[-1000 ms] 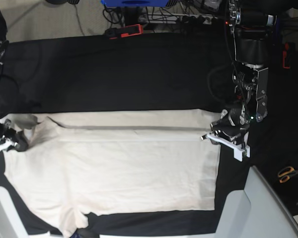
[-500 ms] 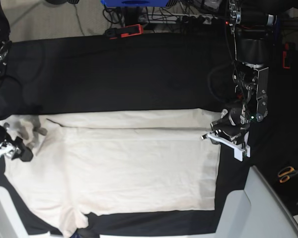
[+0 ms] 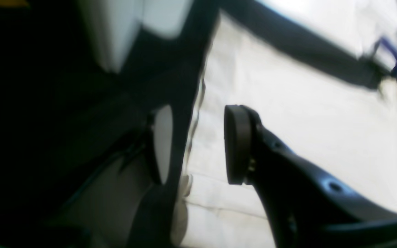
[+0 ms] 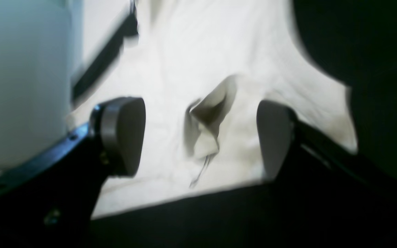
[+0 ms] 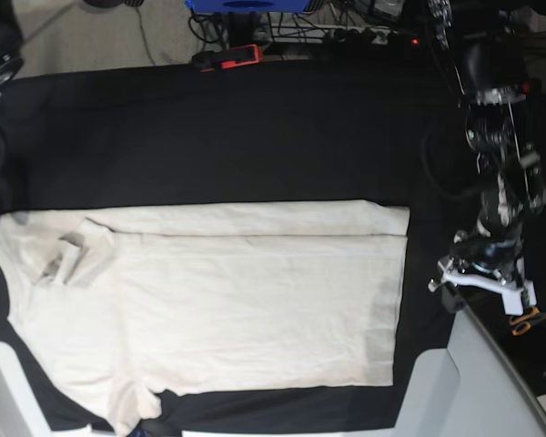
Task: Fold the T-shirt properly
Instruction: 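Open both grippers to release the folded edge and raise them, then lower both grippers and grasp the folded edge again, then drag the folded shirt toward the robot with both grippers, then open the left gripper and raise it away from the shirt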
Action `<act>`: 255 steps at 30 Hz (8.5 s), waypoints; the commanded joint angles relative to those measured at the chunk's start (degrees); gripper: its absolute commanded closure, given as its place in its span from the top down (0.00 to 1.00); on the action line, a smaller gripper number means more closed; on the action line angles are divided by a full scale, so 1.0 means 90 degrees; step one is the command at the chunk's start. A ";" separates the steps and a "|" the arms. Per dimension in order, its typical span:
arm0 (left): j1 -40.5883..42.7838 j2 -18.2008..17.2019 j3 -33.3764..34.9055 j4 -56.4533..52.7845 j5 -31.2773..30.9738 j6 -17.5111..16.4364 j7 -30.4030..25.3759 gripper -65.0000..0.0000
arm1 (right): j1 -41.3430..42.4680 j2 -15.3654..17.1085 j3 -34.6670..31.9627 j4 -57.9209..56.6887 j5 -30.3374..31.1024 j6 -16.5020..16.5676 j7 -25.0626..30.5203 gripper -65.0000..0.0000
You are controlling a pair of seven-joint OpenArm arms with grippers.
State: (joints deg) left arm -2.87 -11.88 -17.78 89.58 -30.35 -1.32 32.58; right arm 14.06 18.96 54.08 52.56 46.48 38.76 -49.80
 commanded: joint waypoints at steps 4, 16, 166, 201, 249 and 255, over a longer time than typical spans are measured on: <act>0.1028 0.0114 0.0066 0.0728 -0.0110 -0.0083 -0.0050 0.39 | -0.0552 -0.0656 0.0940 0.0778 0.0145 -0.1147 0.0010 0.73; 0.1907 0.0397 0.0027 0.0728 -0.0120 -0.0092 -0.0059 0.39 | -0.0269 -0.0334 0.0755 -0.1068 0.0106 -0.1255 0.0859 0.73; -0.0076 0.1071 -0.0930 -0.3707 -0.1761 -0.0053 -0.0040 0.00 | 0.0943 0.0545 -0.0339 -0.3949 -0.0862 -0.1215 0.2960 0.01; 0.1819 0.0260 0.0046 -0.1226 -0.1742 0.0162 -0.0020 0.00 | -0.0620 0.0487 0.0892 -0.2220 -0.0842 -0.1196 0.0820 0.00; 0.3460 -0.0121 -0.0022 -0.0581 -0.1732 0.0181 -0.0069 0.00 | -0.1968 -0.0529 0.0882 0.0378 -0.0862 -0.1196 0.0225 0.01; 0.3411 -0.0062 0.0027 -0.0776 -0.1116 0.0181 -0.0069 0.00 | -0.1968 -0.0695 0.0882 0.0388 -0.0871 -0.1196 0.0244 0.01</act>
State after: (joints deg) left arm 27.31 -12.01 -17.26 82.67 -42.28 -1.80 31.62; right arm -3.86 11.25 61.78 55.07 37.85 27.81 -48.66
